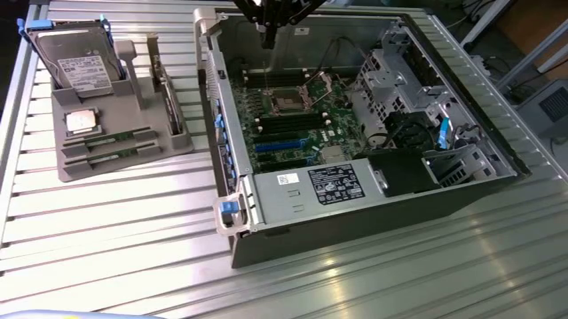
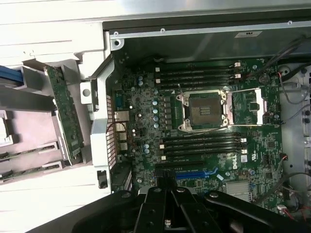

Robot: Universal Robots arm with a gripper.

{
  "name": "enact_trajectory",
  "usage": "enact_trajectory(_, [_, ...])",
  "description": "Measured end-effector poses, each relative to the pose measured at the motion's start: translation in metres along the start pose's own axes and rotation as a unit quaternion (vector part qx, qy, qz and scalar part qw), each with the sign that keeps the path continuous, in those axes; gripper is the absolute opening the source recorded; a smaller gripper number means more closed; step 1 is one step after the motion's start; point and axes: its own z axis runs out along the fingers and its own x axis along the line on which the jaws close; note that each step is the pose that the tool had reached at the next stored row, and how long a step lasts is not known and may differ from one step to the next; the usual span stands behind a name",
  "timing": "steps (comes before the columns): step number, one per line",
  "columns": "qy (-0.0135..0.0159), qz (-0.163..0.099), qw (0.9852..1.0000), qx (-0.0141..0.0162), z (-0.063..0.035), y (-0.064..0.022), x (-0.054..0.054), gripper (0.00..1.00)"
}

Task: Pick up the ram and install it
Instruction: 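Reach for the ram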

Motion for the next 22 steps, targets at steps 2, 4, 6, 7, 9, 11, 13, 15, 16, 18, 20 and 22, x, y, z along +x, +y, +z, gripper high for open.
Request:
enact_trajectory(2, [0.0000,0.000,1.0000,0.0000,0.0000,0.0000,0.000,0.11])
enact_trajectory(4, [0.0000,0.000,1.0000,0.0000,0.0000,-0.0001,0.001,0.11])
enact_trajectory(6, [0.0000,0.000,1.0000,0.0000,-0.0001,-0.0002,0.003,0.11])
enact_trajectory(7, [0.0000,0.000,1.0000,0.0000,-0.0001,-0.0003,0.003,0.11])
enact_trajectory(9, [0.0000,0.000,1.0000,0.0000,-0.0001,-0.0004,0.005,0.11])
enact_trajectory(11, [0.0000,0.000,1.0000,0.0000,-0.0002,-0.0005,0.006,0.11])
enact_trajectory(13, [0.0000,0.000,1.0000,0.0000,-0.0002,-0.0005,0.007,0.11])
enact_trajectory(15, [0.0000,0.000,1.0000,0.0000,-0.0002,-0.0006,0.008,0.11])
enact_trajectory(16, [0.0000,0.000,1.0000,0.0000,-0.0003,-0.0007,0.009,0.11])
enact_trajectory(18, [0.0000,0.000,1.0000,0.0000,-0.0003,-0.0008,0.010,0.11])
enact_trajectory(20, [0.0000,0.000,1.0000,0.0000,-0.0003,-0.0009,0.012,0.11])
enact_trajectory(22, [0.0000,0.000,1.0000,0.0000,-0.0004,-0.0011,0.014,0.11])
